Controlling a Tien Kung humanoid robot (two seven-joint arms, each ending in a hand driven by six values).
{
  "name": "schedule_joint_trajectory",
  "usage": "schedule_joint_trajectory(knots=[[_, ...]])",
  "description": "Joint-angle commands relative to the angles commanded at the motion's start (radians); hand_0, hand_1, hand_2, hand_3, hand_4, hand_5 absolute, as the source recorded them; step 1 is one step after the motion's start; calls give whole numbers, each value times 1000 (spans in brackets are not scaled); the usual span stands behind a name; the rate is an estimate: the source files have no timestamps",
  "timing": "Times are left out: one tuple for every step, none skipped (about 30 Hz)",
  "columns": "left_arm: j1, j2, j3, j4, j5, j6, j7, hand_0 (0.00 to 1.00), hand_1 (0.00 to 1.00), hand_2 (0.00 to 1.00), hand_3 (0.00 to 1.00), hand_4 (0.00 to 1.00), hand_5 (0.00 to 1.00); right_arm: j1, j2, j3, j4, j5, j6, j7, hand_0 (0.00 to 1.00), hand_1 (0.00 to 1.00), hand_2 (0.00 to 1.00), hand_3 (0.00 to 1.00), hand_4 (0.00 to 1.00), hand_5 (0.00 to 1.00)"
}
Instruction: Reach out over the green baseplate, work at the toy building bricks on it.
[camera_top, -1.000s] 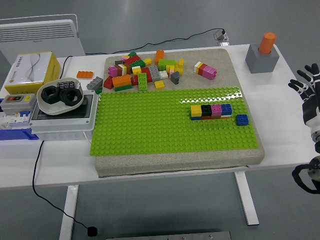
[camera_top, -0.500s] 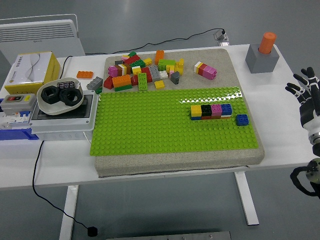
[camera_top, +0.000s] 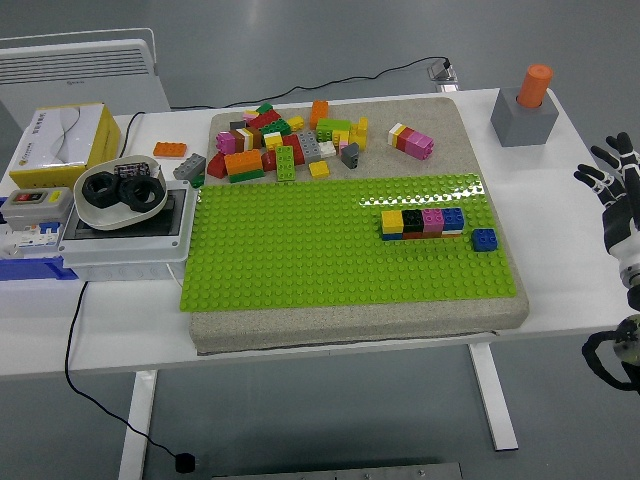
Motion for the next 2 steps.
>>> schedule_joint_trajectory(knots=[[1,-1,1,0,-3,0,1,744,691,695,756,950,874,-1,0,3,0,-2,0,-1,618,492,615,638,917,536],[2,-2,2,0,-5,-1,3,744,691,695,756,950,874,-2,-1,6,0,-3,-1,-1,618,492,615,638,917,536]])
